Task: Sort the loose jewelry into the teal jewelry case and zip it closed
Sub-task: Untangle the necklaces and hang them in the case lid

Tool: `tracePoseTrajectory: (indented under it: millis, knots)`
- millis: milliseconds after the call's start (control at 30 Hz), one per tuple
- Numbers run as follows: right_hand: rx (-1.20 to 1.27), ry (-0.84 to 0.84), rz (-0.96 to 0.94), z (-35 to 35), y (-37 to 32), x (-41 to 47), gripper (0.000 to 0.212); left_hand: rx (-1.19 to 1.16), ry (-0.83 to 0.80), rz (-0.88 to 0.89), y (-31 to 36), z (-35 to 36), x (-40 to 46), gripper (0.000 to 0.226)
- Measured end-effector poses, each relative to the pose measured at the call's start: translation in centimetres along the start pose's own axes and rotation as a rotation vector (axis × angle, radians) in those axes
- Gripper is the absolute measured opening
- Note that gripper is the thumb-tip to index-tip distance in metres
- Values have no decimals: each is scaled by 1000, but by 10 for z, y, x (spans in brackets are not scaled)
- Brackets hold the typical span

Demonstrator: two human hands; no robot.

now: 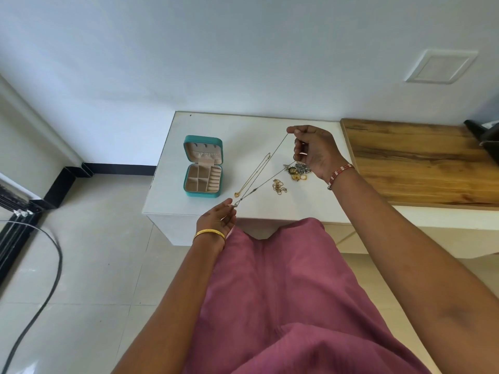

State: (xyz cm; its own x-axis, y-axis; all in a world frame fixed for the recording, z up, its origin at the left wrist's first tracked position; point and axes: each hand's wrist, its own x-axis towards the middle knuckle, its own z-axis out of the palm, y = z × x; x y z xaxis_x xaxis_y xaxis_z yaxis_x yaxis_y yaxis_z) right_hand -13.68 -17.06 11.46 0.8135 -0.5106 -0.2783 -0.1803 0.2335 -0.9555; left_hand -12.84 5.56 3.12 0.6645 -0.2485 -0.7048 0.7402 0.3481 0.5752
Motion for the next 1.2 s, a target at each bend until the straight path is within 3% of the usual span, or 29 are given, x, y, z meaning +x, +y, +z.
tracePoseTrajectory:
  millis: [333,567,833,1200]
  knots:
    - [210,-14,55,-9,-18,-20,18,-165,-101,4,10,2,-29,23]
    - [129,-87,-13,-6,-32,-34,21,-211,-126,38,12,5,-36,7]
    - [30,-76,-59,-9,-33,-38,22,20,-115,160,13,8,-40,44]
    - [-15,-79,-25,-9,-34,-22,18,112,-15,228,9,4,-34,38]
